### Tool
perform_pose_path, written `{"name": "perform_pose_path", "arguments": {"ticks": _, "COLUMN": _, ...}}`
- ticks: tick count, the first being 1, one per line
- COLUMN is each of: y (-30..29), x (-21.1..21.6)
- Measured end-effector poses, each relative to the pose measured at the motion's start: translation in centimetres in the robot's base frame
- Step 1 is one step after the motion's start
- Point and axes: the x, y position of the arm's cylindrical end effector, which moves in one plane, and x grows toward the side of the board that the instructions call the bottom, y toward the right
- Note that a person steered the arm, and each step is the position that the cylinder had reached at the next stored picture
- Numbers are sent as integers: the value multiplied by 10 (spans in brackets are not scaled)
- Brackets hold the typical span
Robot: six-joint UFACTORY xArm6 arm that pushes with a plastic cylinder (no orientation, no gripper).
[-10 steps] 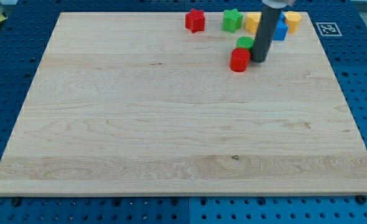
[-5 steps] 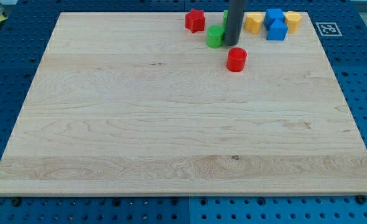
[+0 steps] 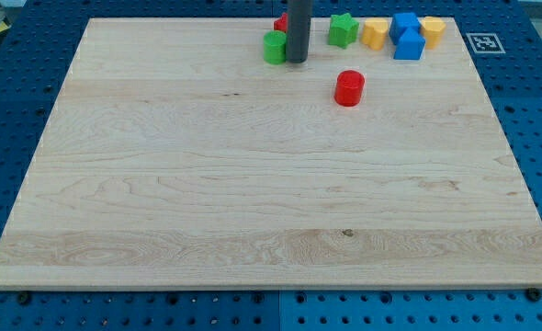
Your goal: Place the green circle to the left of the red star
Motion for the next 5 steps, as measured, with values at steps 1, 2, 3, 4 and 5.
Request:
{"name": "perform_pose_path", "arguments": {"ticks": 1, "y": -13, "x": 0}}
{"name": "perform_pose_path", "arguments": {"ticks": 2, "y": -24, "x": -2}}
{"name": "perform_pose_path", "arguments": {"ticks": 3, "y": -29, "x": -2}}
{"name": "perform_pose_path", "arguments": {"ticks": 4, "y": -42, "x": -2}}
{"name": "perform_pose_path", "arguments": {"ticks": 5, "y": -65, "x": -2}}
